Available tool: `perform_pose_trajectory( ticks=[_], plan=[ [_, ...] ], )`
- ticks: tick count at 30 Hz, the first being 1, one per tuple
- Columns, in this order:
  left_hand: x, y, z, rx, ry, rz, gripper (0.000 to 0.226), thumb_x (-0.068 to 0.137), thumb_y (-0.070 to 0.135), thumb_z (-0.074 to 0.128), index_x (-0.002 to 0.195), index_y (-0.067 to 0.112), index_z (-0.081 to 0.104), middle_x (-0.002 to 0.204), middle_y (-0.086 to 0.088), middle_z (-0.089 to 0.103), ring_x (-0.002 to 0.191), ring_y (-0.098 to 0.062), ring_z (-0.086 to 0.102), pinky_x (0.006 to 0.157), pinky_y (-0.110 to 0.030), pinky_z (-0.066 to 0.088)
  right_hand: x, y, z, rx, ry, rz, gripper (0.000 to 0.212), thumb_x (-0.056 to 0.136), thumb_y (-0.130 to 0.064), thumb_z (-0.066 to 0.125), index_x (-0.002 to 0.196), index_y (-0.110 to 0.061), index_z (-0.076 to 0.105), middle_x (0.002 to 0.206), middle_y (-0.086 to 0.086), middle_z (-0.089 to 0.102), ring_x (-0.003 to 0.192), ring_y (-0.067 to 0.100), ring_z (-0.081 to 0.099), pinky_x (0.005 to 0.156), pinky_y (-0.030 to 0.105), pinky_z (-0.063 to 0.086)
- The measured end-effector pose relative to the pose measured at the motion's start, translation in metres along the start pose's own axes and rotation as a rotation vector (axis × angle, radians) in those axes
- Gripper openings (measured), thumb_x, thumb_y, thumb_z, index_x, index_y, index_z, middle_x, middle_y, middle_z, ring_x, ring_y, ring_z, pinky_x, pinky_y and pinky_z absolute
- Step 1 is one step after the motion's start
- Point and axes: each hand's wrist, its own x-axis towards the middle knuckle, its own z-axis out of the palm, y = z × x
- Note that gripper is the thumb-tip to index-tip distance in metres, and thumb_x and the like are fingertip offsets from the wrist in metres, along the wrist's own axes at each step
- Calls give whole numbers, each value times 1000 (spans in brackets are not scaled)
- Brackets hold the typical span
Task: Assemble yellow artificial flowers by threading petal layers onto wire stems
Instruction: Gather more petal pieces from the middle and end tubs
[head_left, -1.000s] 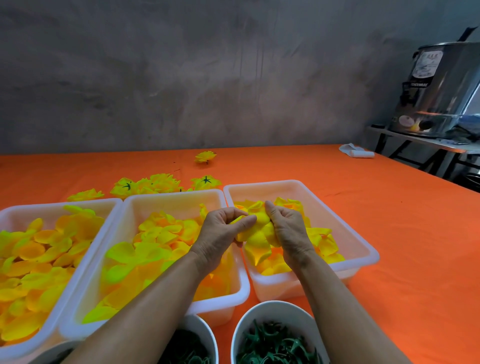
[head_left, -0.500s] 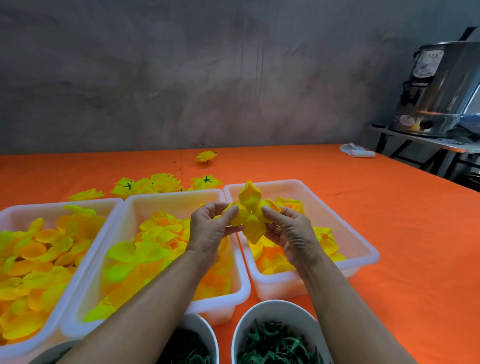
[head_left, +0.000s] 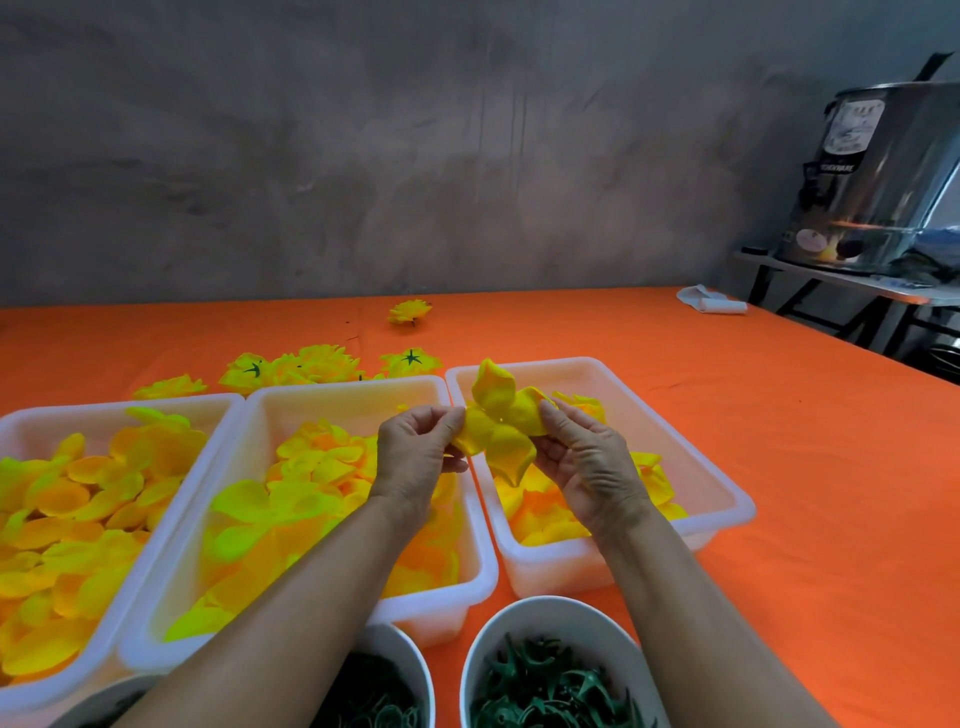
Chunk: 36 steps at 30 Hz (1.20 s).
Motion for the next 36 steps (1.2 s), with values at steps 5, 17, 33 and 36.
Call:
perform_pose_trajectory(
  ticks=[5,17,33,36],
  plan=[
    [-5,-1,5,283,-143,214,32,77,20,76,105,18,60,92,-3,64,82,-14,59,67,-29,54,0,3,-1,-203,158,-137,14,76,-9,74,77,-15,62,51,-8,63,43,3,57,45,14,47],
    [-11,9,5,-103,-165,31,9,76,3,71,71,7,65,60,1,66,54,-12,61,54,-24,51,-3,2,5,-100,-221,-52,24,67,-11,68,91,-4,69,77,8,73,68,15,68,63,25,56],
    [-6,9,4,-9,-7,81,15,78,2,71,68,7,61,55,1,62,48,-11,57,48,-23,49,0,8,1,-217,-268,-128,16,65,-13,71,80,-10,75,79,11,73,72,21,68,70,30,58],
    [-3,13,3,-207,-75,-98,16,79,1,67,68,7,59,51,0,61,44,-14,58,43,-20,48,-1,7,1,-172,-329,-98,19,68,-9,69,86,-4,73,83,12,73,78,21,70,69,28,56]
  ],
)
